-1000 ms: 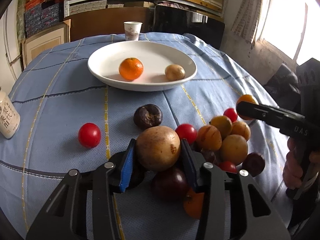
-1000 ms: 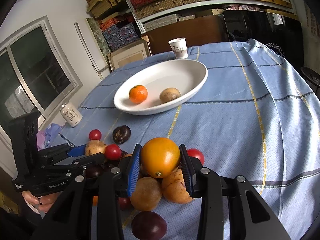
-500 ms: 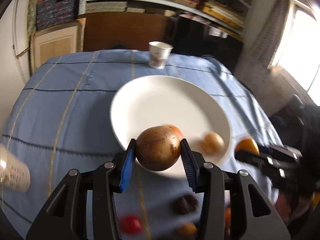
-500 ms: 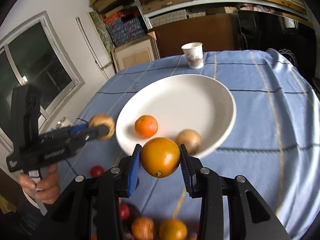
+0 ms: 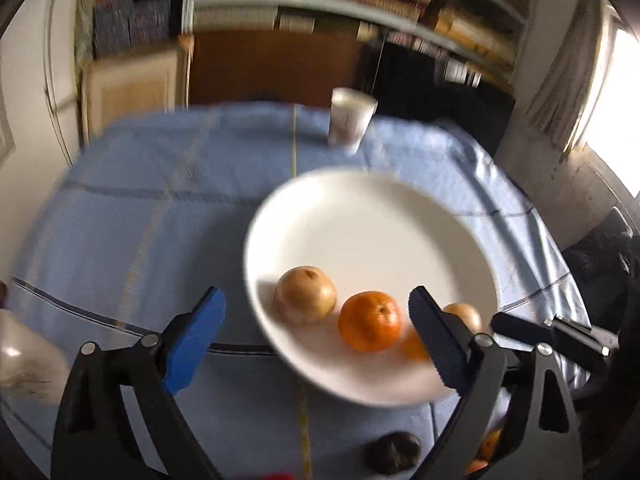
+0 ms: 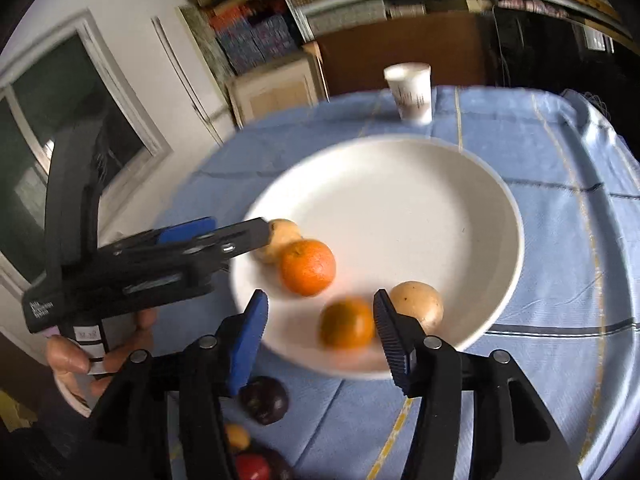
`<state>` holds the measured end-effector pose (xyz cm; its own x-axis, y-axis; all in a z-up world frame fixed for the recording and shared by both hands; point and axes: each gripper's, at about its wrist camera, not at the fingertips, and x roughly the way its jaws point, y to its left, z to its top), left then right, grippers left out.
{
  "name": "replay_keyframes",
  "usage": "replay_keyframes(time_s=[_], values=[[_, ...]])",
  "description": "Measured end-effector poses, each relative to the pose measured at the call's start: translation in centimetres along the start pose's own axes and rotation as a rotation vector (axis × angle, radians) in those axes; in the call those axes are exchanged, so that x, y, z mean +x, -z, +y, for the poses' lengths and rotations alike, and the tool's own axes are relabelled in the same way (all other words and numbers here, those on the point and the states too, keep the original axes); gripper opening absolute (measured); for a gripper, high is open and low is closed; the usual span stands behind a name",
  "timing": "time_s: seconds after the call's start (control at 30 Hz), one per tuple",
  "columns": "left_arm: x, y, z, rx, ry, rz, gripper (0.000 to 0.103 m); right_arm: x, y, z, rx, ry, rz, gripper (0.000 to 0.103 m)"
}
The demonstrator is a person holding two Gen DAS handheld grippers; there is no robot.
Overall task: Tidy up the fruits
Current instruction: 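Carry both held fruits onto the white plate and open both tools, then move both open tools back toward the fruit pile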
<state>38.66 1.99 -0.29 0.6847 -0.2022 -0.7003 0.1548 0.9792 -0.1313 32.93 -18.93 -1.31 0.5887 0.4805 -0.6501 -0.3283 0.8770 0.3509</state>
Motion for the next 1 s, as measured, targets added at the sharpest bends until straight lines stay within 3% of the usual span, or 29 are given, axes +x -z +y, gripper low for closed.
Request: replay_keyframes(time_s=[0.1, 0.2, 0.37, 0.57, 0.67, 0.73, 0.83, 1.0], values=[[-4.4, 1.7, -0.6, 0.035, -0.025, -0.074, 0.098, -4.4, 2.1, -0.5, -0.007, 0.023, -0.105, 0.063], [-8.0, 4.8, -1.2, 0.079, -0.057, -0.12, 0.098, -7.4, 4.6, -1.9, 0.012, 0.025, -0.167, 0.065], [-10.2, 11.4, -1.8, 0.028, -0.036, -0.106, 0.098, -10.7, 9.8, -5.6, 0.114, 0.047, -0.228, 0.066], [-10.8, 17.8, -2.6, -0.024, 0.021, -0.011, 0.098, -12.6, 14.2, -5.7, 0.161, 0.041, -0.203, 0.066], [-11.9, 19.5, -2.8, -0.044, 0.083, 0.01, 0.098, -13.1, 15.7, -3.7, 0.096, 0.018, -0.163, 0.066], [-12.2, 20.5, -3.1, -0.05, 0.11, 0.043, 0.098, -12.9, 16.6, -1.6, 0.003, 0.047, -0.119, 0.069], [-11.9, 21.3, -4.8, 0.027, 0.061, 0.074, 0.098, -12.2, 17.8, 0.4, -0.089, 0.095, -0.057, 0.07], [-12.3, 21.6, -7.4, 0.174, -0.018, 0.047, 0.098, -10.9, 18.6, 1.7, -0.145, 0.149, -0.002, 0.069]])
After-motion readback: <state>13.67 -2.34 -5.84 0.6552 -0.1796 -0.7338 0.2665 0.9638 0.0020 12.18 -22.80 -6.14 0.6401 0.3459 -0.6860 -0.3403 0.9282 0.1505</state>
